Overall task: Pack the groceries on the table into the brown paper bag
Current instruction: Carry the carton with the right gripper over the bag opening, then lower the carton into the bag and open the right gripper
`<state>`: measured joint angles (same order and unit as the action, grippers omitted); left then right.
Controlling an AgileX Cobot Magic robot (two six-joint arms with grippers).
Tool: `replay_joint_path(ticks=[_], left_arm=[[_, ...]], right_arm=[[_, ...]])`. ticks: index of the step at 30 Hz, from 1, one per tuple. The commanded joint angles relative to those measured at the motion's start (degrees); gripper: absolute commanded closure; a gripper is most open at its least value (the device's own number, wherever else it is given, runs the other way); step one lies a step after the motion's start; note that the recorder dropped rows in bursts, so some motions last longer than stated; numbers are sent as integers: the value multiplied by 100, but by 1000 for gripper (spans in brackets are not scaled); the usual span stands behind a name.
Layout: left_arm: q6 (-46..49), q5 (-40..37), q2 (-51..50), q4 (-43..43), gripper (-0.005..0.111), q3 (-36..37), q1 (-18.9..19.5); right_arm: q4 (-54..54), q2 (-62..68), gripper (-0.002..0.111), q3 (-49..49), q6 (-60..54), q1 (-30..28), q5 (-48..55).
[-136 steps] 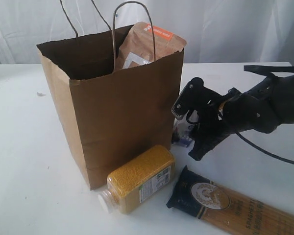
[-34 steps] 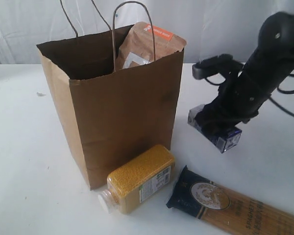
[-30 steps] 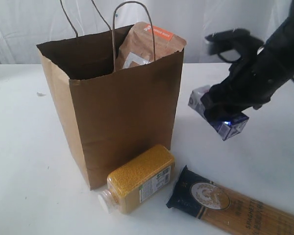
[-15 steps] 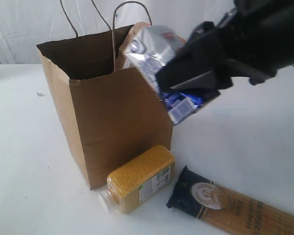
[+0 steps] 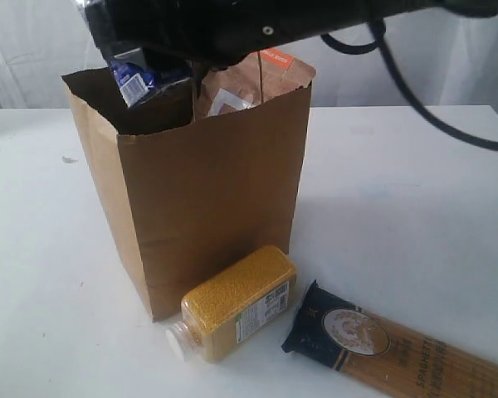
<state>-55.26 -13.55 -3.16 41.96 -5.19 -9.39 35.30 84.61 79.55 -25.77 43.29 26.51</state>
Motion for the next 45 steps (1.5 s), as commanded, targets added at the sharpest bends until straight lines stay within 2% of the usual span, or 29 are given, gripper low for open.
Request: replay_joint_path(ticks=[1, 6, 11, 14, 22, 29, 39, 45], left_arm=[[0, 20, 42, 69, 107, 6, 9], [0, 20, 42, 69, 107, 6, 9], [0, 20, 42, 69, 107, 6, 9], [0, 20, 42, 69, 107, 6, 9], [0, 20, 42, 69, 107, 6, 9], [0, 20, 42, 69, 107, 6, 9], [0, 20, 42, 69, 107, 6, 9], [0, 20, 42, 69, 107, 6, 9]], right_arm=[[-18, 343, 108, 61, -444, 6, -1026], [-54, 658, 108, 61, -658, 6, -1240], [-213, 680, 88, 38, -658, 6, -1205], [-453, 680, 81, 38, -658, 6, -1154], [-685, 680, 79, 38, -658, 6, -633], [-685, 680, 61, 38, -658, 6, -577], [-685, 692, 59, 38, -404, 6, -425], [-762, 692, 45, 38, -369, 6, -373]])
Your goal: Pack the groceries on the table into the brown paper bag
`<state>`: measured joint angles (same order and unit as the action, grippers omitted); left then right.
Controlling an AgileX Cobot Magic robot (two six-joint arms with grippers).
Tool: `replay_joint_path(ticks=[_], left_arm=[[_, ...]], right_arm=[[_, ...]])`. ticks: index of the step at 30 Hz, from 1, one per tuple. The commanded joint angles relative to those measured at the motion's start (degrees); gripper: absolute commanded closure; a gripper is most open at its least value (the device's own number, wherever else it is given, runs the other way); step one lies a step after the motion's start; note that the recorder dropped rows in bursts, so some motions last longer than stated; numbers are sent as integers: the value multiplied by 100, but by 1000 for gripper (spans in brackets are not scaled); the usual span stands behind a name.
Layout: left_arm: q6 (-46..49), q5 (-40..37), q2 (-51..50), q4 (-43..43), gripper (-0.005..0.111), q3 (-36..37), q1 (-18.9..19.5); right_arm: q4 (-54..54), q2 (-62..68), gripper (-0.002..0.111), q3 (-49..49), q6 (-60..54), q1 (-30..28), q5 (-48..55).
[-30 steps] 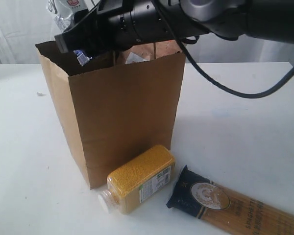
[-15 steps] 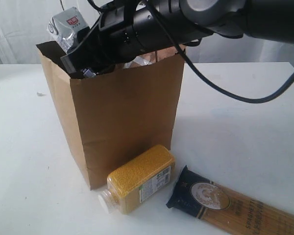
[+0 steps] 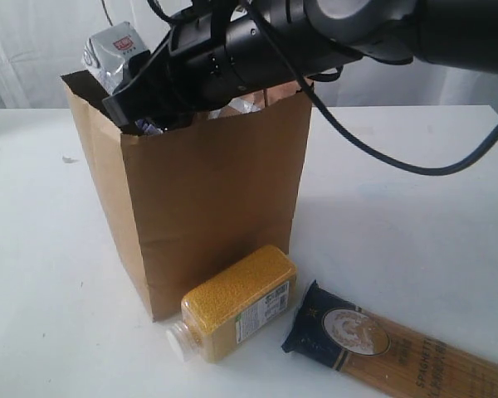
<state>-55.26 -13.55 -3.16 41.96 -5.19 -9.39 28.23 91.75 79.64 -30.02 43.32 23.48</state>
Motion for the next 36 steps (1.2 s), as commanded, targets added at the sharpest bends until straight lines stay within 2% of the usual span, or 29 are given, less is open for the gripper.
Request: replay_joint_path(ticks=[1, 17, 22, 24, 26, 27, 28, 29, 31, 33, 36], left_arm=[[0, 20, 42, 69, 107, 6, 9], [0, 20, 42, 69, 107, 6, 9], [0, 20, 42, 69, 107, 6, 9], [0, 20, 42, 69, 107, 6, 9], [0, 20, 42, 69, 107, 6, 9], [0, 20, 42, 69, 107, 6, 9], [0, 20, 42, 69, 107, 6, 9], [0, 20, 42, 69, 107, 6, 9], [0, 20, 42, 69, 107, 6, 9], [0, 20, 42, 69, 107, 6, 9], [0, 20, 42, 69, 107, 6, 9]], right_arm=[[-106, -22, 43, 29, 56, 2, -70], [-68, -264, 43, 29, 70, 2, 48], [-332, -1319, 55, 40, 70, 2, 87], [-1062, -1710, 62, 40, 70, 2, 295], [-2451, -2028, 73, 30, 81, 2, 817], [-3515, -2105, 81, 30, 363, -47, 1364], [-4332, -2130, 87, 20, 841, -148, 1654], [-5593, -2130, 95, -66, 1734, -367, 2063], [-6768, -2130, 105, -283, 2742, -783, 2310], [-7304, -2130, 108, -506, 3546, -1296, 2357], [-7260, -2118, 108, -938, 4353, -2276, 2238]])
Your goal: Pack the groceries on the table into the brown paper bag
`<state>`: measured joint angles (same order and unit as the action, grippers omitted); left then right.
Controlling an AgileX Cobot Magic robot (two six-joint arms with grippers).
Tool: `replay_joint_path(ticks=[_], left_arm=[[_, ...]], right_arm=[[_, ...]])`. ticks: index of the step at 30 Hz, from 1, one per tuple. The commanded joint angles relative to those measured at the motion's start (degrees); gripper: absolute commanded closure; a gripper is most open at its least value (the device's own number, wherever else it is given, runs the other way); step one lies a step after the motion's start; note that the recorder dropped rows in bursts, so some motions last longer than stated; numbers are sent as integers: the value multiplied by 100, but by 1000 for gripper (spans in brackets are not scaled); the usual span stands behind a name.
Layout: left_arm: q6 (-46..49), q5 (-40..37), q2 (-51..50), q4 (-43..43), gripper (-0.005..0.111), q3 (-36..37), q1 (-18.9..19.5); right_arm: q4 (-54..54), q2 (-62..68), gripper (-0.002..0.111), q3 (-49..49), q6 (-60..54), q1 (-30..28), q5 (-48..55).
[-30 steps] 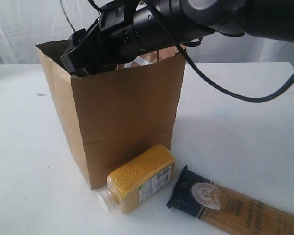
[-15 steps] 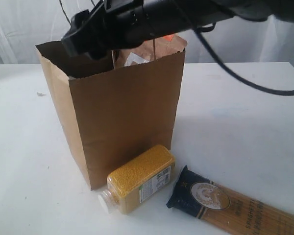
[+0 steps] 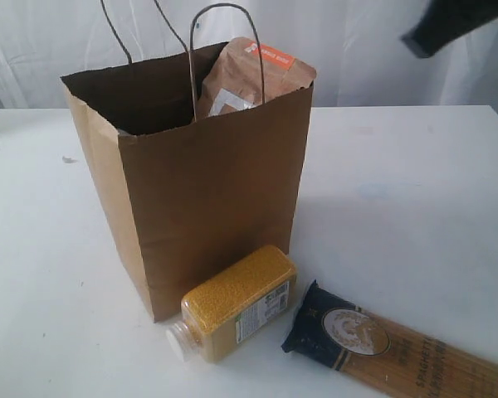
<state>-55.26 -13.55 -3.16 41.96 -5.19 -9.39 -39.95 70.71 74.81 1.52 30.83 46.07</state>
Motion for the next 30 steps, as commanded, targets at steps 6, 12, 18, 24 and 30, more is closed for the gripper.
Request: replay_joint_path(ticks=[6, 12, 18, 24, 30], left_arm=[[0, 20, 42, 69, 107, 6, 9], [0, 20, 42, 69, 107, 6, 9], [0, 20, 42, 69, 107, 6, 9], [0, 20, 42, 69, 107, 6, 9], [0, 20, 42, 69, 107, 6, 9]], right_arm=[[-28, -3, 108, -1842, 2182, -2216, -462], [-88, -1070, 108, -3614, 4079, -2392, -2935], [-228, -2860, 108, -5086, 3740, -2392, -5541], [15, -4213, 108, -5201, 4099, -2392, -4074], [15, -5024, 108, -5201, 4076, -2392, -3790]])
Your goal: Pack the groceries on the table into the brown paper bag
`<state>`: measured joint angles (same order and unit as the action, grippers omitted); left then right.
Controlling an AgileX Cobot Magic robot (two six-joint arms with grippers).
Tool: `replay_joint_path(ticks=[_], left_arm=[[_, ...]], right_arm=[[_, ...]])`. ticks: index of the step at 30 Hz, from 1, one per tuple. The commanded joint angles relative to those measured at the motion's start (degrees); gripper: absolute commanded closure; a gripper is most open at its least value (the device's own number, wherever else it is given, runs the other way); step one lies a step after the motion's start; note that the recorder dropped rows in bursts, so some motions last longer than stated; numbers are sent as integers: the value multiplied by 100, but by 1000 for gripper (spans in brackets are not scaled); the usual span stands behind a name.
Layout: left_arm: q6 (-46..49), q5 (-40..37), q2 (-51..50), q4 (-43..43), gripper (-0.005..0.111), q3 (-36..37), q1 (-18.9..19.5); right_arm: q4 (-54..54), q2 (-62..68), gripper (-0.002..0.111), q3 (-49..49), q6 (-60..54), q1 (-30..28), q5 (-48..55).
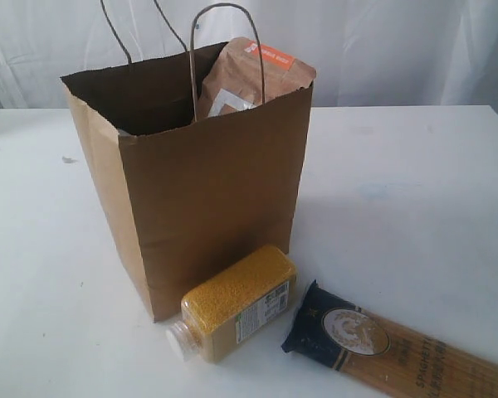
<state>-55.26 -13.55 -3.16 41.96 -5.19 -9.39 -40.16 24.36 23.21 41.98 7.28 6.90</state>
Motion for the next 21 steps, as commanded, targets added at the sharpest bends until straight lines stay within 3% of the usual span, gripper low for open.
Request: replay_joint_path(ticks=[1, 15, 18, 21], left_arm=[[0, 20, 42, 69, 107, 6, 9], [0, 20, 42, 69, 107, 6, 9], [0, 20, 42, 69, 107, 6, 9], [0, 20, 42, 69, 107, 6, 9]], right_arm=[[36, -486, 108, -42, 30, -37, 127], [15, -1134, 108, -139, -39, -54, 251], [-165, -1658, 108, -346, -1152, -54, -40], [930, -2000, 108, -713, -2203, -64, 85]])
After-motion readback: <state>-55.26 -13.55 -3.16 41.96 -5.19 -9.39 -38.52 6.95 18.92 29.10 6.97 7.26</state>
